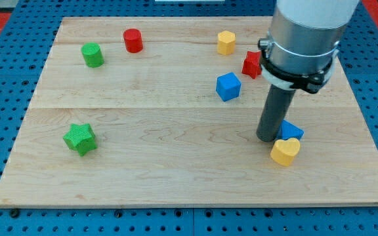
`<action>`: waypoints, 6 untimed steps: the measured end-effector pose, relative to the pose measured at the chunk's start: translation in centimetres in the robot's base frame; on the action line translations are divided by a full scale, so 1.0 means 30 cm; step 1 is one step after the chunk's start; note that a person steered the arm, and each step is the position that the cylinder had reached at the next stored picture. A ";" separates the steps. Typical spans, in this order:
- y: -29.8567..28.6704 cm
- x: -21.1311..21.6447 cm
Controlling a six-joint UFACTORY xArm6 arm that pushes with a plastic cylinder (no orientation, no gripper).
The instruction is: Move your arm towards the right side of the blue cube
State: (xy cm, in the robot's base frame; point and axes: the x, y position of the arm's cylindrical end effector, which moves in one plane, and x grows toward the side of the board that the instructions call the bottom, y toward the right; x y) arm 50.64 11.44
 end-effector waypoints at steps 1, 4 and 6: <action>-0.088 -0.001; -0.096 -0.250; -0.064 -0.267</action>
